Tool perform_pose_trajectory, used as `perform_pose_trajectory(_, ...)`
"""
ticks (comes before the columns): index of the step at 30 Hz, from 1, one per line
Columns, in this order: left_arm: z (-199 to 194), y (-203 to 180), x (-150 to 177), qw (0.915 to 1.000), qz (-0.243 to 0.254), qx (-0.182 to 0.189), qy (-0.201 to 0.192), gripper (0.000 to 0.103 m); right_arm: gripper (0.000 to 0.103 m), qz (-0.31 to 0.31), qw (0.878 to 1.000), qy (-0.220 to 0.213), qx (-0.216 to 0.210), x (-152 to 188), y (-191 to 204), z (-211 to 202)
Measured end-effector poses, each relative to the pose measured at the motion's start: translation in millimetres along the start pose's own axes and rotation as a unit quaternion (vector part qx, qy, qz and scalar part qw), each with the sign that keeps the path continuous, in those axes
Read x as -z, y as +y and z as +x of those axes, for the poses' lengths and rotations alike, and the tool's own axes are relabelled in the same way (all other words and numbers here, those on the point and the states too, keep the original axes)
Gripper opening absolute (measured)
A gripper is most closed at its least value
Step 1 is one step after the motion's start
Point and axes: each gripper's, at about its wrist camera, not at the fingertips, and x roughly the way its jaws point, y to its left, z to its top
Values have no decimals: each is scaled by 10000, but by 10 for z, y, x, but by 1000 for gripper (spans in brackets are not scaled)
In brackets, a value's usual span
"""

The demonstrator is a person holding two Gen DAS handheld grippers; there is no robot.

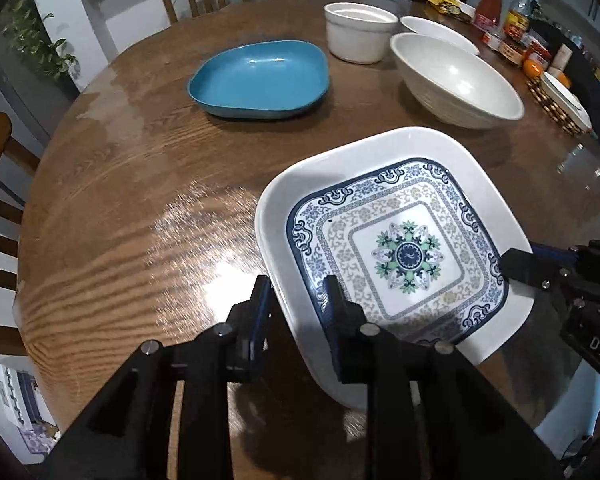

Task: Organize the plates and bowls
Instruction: 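Lower the plate onto the other patterned plate and open both tools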

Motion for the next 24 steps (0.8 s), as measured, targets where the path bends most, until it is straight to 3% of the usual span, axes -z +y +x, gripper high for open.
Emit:
perform_pose_trajectory(6,36,108,-157,9997,-147,-160,-127,27,11,17,9998,-191,-83,-149,22,69)
perform_pose_trajectory(8,2,129,-200,9991,-145,-311,-266,45,11,-17,9996,-259,-88,-175,29,85)
perform_pose_trajectory(9,-15,150,-222,9986,-163,-395,-325,62,11,-18,9996,-280,-88,-194,27,91)
perform_pose_trajectory(10,-35,175,-233,9982,-207,-421,-379,68,11,7,9995,-287,-88,-194,23,80)
perform_pose_trajectory(14,-159,318,-266,9969,-451,-434,-485,74,15,140,9984,-514,-193,-213,-29,-71)
perform_pose_trajectory(18,-254,367,-265,9964,-612,-366,-461,80,36,181,9979,-601,-160,-194,-79,-219)
perform_pose_trajectory(24,-418,318,-282,9964,-706,-136,-444,90,40,437,9966,-663,-198,-143,-225,-436)
